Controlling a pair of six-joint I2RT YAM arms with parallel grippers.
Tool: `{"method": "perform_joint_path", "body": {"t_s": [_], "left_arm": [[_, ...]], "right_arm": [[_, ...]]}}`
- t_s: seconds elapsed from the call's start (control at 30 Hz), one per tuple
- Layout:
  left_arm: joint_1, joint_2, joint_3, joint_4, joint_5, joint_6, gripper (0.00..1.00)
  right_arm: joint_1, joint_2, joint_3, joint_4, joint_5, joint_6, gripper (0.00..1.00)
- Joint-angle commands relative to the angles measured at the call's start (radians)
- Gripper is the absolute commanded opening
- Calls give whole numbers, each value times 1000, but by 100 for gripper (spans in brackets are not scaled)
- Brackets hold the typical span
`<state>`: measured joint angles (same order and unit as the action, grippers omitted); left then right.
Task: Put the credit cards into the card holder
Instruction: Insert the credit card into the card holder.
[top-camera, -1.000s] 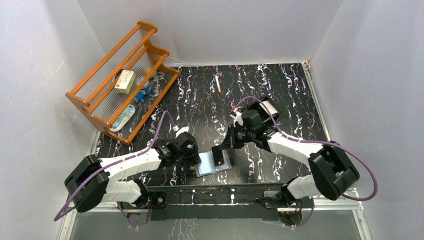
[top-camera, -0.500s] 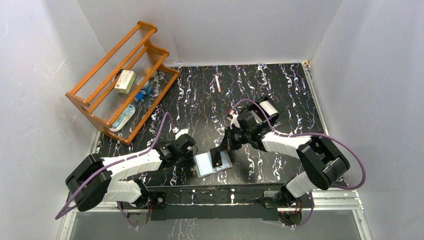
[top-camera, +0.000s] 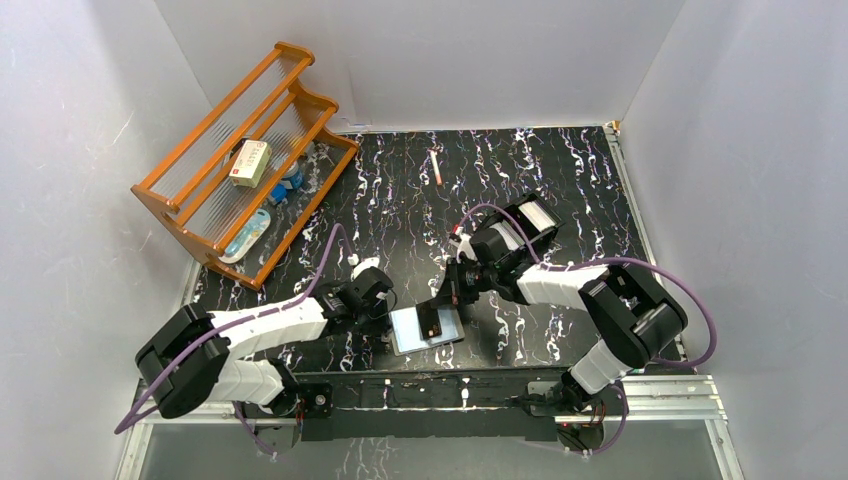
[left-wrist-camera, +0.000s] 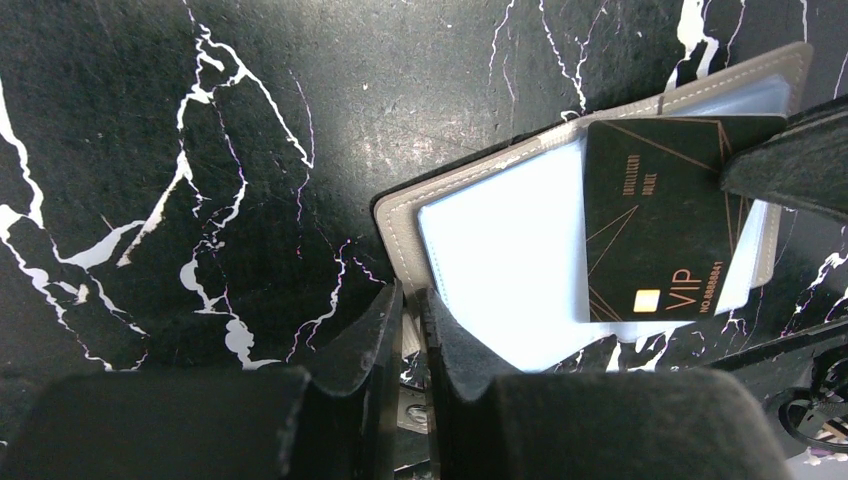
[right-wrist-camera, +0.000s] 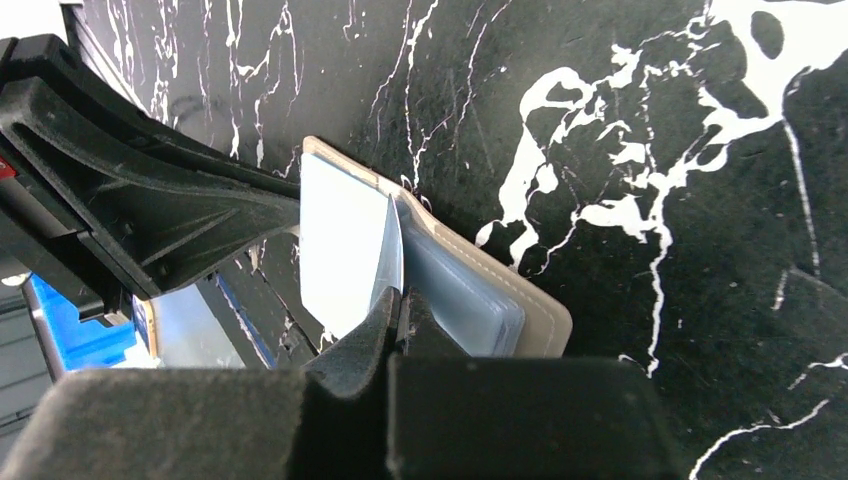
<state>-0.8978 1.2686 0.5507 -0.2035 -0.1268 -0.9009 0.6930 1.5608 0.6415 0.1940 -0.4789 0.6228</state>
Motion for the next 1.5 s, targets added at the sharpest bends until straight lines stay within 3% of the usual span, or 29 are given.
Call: {"method": "perform_joint_path", "body": {"t_s": [0.0,0.33,0.83,1.13,1.47], "left_arm": [[5,27,-17,6,-19,13,9],[6,39,-11,8,-16,16,0],[7,43,-16,-36,-51,-29,0],[6,52,-26,-21,-15,-69,0],[7,48,-56,-2,28,-122,0]], "right_arm": [[10,8,-35,64,-9,-19,0],[12,24,-33,76,-45,-23,0],[13,-45,-113,72,2,131,0],[48,-52,-202,295,45,224,0],[71,-20,-221,419,105,306,0]]}}
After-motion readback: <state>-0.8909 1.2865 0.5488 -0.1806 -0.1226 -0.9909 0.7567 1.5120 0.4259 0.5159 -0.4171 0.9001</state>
